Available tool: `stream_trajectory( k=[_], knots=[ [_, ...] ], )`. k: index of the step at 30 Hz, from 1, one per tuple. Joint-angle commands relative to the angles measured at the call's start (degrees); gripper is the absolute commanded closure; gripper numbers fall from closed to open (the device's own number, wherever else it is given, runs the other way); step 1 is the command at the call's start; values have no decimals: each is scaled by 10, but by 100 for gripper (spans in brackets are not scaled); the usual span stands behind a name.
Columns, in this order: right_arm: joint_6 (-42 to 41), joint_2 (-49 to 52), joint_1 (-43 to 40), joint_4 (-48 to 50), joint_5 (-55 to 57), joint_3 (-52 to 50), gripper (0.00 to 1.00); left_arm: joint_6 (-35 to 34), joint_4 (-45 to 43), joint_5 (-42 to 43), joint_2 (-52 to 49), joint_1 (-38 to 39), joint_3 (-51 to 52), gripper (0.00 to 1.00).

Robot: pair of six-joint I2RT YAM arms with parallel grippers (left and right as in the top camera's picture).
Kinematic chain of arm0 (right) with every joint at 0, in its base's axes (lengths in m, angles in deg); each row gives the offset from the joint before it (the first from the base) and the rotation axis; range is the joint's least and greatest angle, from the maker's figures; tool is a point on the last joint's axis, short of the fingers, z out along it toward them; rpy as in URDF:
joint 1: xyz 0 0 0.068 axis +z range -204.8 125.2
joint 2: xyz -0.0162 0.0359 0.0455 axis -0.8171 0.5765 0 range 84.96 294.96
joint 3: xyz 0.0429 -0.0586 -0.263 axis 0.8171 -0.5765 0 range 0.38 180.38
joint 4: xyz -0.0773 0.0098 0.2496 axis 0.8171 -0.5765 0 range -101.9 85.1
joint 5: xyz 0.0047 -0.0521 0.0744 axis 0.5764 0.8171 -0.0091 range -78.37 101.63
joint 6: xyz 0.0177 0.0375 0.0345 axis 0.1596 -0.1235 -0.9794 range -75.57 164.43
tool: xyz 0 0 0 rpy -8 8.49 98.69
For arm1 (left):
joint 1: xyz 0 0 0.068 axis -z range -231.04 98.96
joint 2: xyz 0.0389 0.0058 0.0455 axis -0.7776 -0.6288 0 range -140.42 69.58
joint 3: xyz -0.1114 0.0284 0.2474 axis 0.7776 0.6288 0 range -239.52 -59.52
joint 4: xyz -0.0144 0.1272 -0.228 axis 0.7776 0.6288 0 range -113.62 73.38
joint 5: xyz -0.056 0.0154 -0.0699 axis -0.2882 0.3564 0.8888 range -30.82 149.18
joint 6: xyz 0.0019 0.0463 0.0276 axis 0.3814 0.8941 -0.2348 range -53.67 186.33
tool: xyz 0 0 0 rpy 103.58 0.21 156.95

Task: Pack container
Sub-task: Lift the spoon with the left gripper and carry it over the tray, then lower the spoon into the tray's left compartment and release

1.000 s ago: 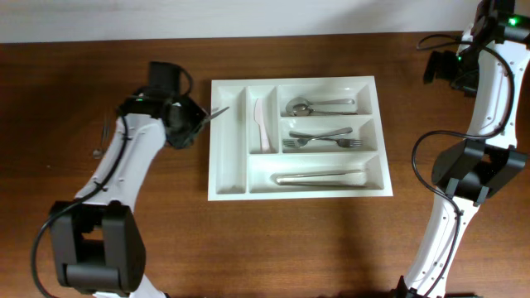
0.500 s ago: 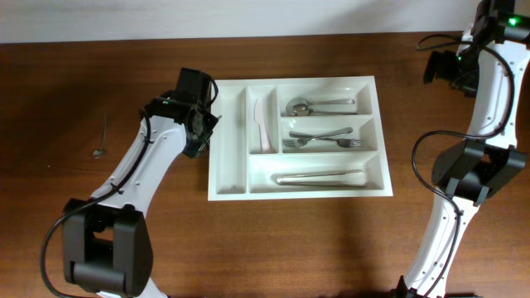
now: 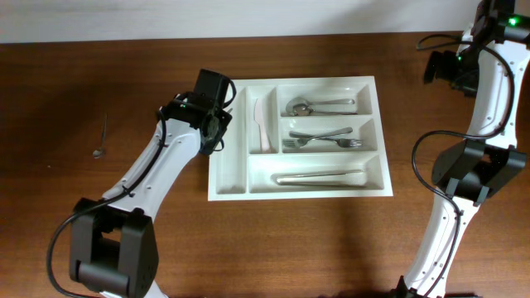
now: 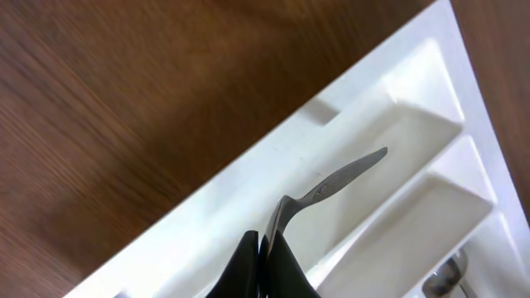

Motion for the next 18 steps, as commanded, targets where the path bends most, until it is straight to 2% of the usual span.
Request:
stream_trajectory(
  k=[1, 5, 8, 11, 16, 18],
  knots=[
    [4, -11, 2, -1, -3, 9, 1, -8, -2, -12, 14, 4, -10, 98],
    [4, -11, 2, -1, -3, 9, 1, -8, -3, -12, 12, 9, -10, 98],
    [4, -11, 2, -1, -3, 9, 1, -7, -6, -12, 11, 16, -10, 86],
    [4, -11, 2, -1, -3, 9, 1, -7, -11, -12, 11, 24, -10, 79],
    [4, -11, 2, -1, -3, 9, 1, -3, -19, -13, 11, 32, -10, 41],
    [4, -11, 2, -1, -3, 9, 1, 17, -20, -36, 11, 29, -10, 31]
  ],
)
